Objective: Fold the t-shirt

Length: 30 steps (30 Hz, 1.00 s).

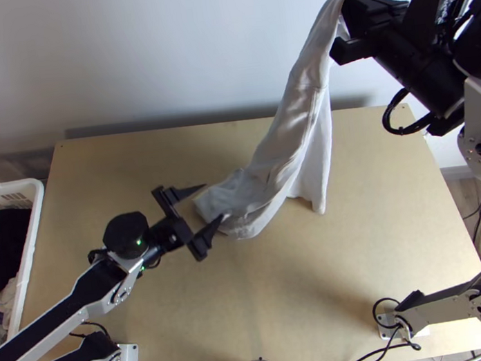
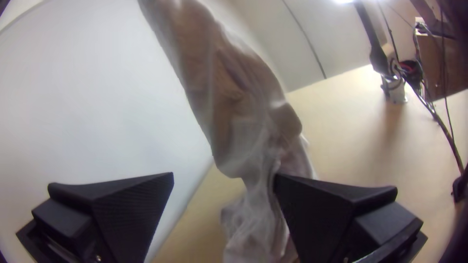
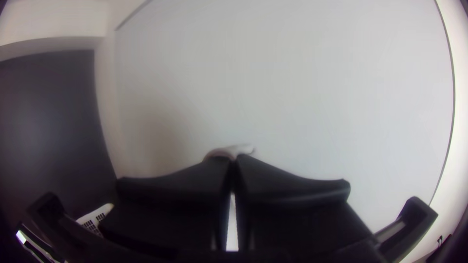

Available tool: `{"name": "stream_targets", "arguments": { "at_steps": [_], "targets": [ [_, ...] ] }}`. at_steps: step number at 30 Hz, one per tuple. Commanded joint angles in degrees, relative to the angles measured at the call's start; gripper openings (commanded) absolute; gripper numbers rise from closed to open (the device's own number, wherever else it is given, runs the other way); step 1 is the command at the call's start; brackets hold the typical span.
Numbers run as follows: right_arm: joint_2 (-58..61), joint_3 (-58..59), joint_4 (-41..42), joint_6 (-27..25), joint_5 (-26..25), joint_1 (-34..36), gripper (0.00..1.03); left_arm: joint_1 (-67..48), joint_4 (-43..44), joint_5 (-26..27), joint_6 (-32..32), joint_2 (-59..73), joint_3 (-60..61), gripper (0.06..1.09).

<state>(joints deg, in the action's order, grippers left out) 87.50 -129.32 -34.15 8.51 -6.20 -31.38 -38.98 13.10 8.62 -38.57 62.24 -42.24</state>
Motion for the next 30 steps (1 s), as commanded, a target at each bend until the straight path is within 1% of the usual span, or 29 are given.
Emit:
{"name": "stream_targets", "arguments": {
  "at_steps": [1, 5, 8, 11, 13, 15, 18, 21, 23, 24, 26, 28, 29, 30],
  "targets": [
    [0.83, 0.21, 0.14, 0.1, -0.04, -0.26, 0.03, -1.01, -2.56, 2.1, -5.99, -2.12, 4.09, 1.04],
    [0.83, 0.64, 0.14, 0.01, -0.66, -0.09, 0.03, -2.24, -4.14, 2.1, -4.24, -6.95, 3.48, 1.04],
    [0.91, 0.73, 0.14, -0.34, -0.83, 0.0, 0.03, -4.79, -8.36, 1.84, -1.6, -10.82, -0.92, 1.04],
    [1.09, 1.08, 0.14, -0.78, -1.1, 0.09, 0.03, -7.07, -9.59, 0.34, -1.78, -13.99, -4.96, 1.04],
    [1.27, 1.17, 0.23, -0.87, -1.19, 0.09, 0.03, -7.69, -11.96, -0.27, -1.78, -15.04, -9.53, 1.04],
    [1.62, 1.17, 0.4, -0.87, -1.19, 0.09, 0.03, -9.62, -14.51, -1.68, -1.42, -15.48, -14.01, 1.04],
    [2.5, 1.08, 1.37, -1.13, -1.54, -0.09, 0.03, -16.3, -15.65, -5.63, -1.34, -16.01, -17.44, 1.04],
    [3.46, 0.73, 3.04, -1.57, -2.5, -0.7, 0.03, -23.16, -15.39, -10.29, -1.34, -15.57, -17.0, 1.04],
    [4.08, 0.47, 5.59, -1.57, -3.65, -0.79, 0.03, -25.71, -14.77, -12.75, -1.07, -14.25, -15.42, 1.04],
    [4.34, 0.21, 7.26, -1.57, -4.17, -0.97, 0.03, -26.23, -13.72, -13.02, -0.72, -13.72, -14.1, 1.04],
    [5.13, -0.06, 10.42, -2.01, -4.26, -1.93, 0.03, -26.5, -8.88, -13.98, 0.07, -12.49, -10.85, 1.04],
    [6.45, -1.2, 11.56, -4.03, -4.61, -4.31, 0.03, -26.5, -5.9, -14.07, 1.13, -11.17, -8.65, 1.04],
    [7.15, -1.73, 11.92, -4.91, -5.23, -5.54, 0.03, -26.5, -4.14, -14.42, 2.18, -10.21, -8.03, 1.04],
    [7.68, -1.82, 12.53, -5.52, -6.9, -6.94, 0.03, -26.5, -3.0, -14.6, 2.97, -9.5, -7.6, 1.04]
  ]
}}
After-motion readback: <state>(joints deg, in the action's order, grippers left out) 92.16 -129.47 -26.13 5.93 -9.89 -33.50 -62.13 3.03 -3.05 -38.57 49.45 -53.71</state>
